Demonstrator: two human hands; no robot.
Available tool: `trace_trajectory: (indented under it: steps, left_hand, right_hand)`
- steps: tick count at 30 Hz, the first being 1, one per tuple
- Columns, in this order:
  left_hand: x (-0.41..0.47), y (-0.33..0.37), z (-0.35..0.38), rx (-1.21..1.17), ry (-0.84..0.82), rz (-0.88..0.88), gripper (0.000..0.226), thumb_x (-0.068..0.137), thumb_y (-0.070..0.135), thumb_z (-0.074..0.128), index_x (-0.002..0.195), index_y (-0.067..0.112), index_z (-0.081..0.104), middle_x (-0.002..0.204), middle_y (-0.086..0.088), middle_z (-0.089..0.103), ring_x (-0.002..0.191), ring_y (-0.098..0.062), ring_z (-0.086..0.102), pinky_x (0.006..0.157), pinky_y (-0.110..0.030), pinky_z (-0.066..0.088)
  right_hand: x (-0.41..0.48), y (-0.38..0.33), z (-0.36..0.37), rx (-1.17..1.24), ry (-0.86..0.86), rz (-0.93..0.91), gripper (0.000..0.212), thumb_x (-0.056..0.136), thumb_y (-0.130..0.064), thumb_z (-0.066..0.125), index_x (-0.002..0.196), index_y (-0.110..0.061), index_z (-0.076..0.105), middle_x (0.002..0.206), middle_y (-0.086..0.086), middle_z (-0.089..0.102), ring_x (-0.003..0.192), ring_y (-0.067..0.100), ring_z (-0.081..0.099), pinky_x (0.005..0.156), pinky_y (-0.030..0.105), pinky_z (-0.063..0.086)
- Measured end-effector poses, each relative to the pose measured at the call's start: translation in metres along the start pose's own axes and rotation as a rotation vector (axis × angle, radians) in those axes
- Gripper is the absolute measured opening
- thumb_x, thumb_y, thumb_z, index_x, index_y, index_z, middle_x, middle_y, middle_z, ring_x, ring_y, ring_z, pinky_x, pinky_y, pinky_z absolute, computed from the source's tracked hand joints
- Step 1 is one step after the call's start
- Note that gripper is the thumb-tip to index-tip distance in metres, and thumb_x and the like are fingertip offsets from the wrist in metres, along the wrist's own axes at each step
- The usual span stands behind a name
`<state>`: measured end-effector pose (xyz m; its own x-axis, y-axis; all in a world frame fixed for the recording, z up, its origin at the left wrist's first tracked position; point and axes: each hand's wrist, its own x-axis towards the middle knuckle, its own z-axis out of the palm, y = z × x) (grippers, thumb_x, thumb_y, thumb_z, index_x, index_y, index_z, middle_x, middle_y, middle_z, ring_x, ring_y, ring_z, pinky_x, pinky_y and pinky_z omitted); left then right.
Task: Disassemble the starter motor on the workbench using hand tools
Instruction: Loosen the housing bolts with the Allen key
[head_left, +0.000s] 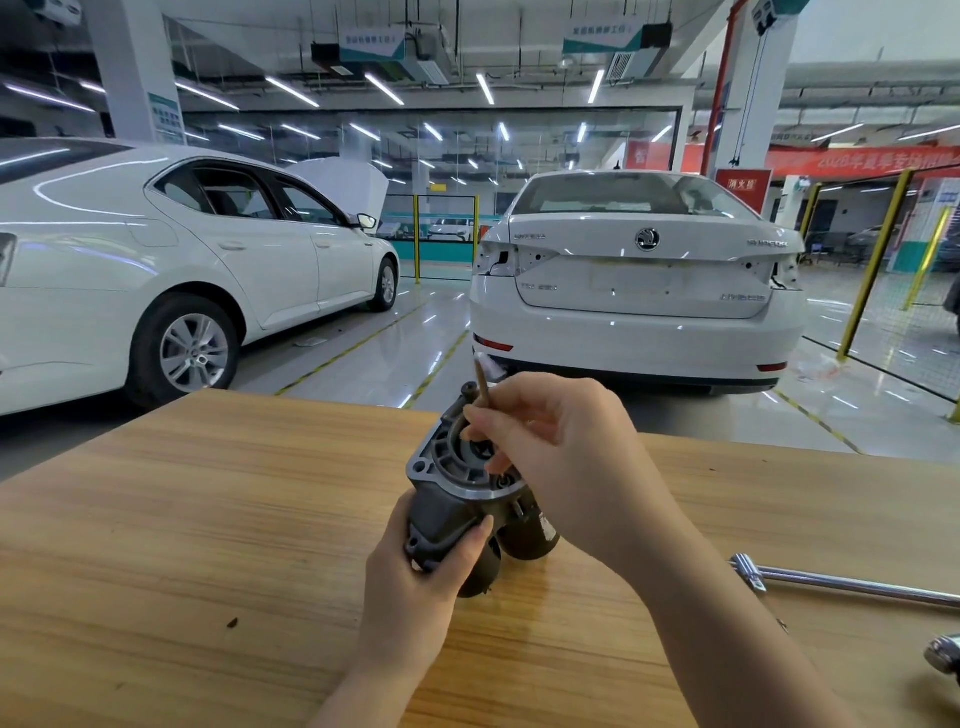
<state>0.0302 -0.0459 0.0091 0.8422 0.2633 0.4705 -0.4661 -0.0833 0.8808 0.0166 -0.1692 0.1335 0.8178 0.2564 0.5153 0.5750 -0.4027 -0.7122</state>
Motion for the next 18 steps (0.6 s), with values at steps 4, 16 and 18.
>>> trace_trajectory:
  steps: [4, 16, 18]
  left_hand:
    - [-0.0006, 0.0001, -0.0005, 0.002, -0.007, 0.000, 0.053, 0.052, 0.051, 0.068, 0.100, 0.033, 0.056, 0.095, 0.027, 0.066, 0.091, 0.007, 0.062, 0.068, -0.005, 0.047]
    - [-0.0004, -0.0006, -0.0001, 0.001, -0.008, -0.004, 0.055, 0.052, 0.053, 0.069, 0.101, 0.031, 0.058, 0.095, 0.025, 0.067, 0.089, 0.006, 0.063, 0.066, -0.004, 0.047]
    - [-0.0004, -0.0009, -0.0001, 0.006, -0.007, 0.001, 0.054, 0.053, 0.052, 0.069, 0.101, 0.031, 0.058, 0.095, 0.025, 0.067, 0.088, 0.005, 0.063, 0.066, -0.005, 0.047]
  right_hand:
    - [-0.0009, 0.0002, 0.0025, -0.013, -0.043, -0.021, 0.012, 0.089, -0.029, 0.056, 0.087, -0.026, 0.067, 0.078, -0.008, 0.068, 0.070, 0.004, 0.062, 0.063, 0.018, 0.050]
    - [-0.0013, -0.0008, 0.0009, 0.003, -0.034, 0.007, 0.010, 0.086, -0.027, 0.062, 0.077, -0.023, 0.066, 0.074, -0.005, 0.067, 0.063, 0.006, 0.063, 0.063, 0.025, 0.054]
    - [-0.0014, -0.0002, 0.0017, -0.006, -0.045, 0.001, 0.014, 0.090, -0.028, 0.055, 0.084, -0.022, 0.066, 0.077, -0.005, 0.067, 0.065, 0.006, 0.062, 0.063, 0.023, 0.051]
